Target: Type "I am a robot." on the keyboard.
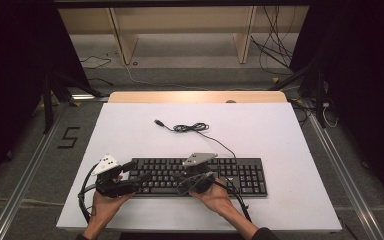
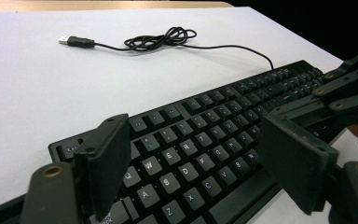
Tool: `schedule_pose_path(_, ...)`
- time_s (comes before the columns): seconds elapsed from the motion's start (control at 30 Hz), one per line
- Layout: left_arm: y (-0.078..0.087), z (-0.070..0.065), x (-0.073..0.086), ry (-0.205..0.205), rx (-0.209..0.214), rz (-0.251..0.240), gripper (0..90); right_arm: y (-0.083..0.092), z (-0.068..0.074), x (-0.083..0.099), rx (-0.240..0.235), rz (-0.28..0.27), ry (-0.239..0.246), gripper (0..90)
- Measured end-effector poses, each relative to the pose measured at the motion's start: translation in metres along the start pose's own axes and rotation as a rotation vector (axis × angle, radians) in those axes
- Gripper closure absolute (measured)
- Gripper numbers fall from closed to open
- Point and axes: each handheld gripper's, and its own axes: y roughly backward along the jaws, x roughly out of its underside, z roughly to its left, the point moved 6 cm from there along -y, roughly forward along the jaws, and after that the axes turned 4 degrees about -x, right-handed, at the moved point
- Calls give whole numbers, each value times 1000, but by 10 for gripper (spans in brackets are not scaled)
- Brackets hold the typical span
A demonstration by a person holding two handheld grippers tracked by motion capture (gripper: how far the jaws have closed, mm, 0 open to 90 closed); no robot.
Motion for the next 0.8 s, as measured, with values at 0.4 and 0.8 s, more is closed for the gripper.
schedule_pose_path(0.4,0,1,0,-1,-4,1,254,-22,2,2,22,51,2,900)
schedule_pose_path(0.8,0,1,0,-2,-4,3,254,-35,6,8,25,100,12,900)
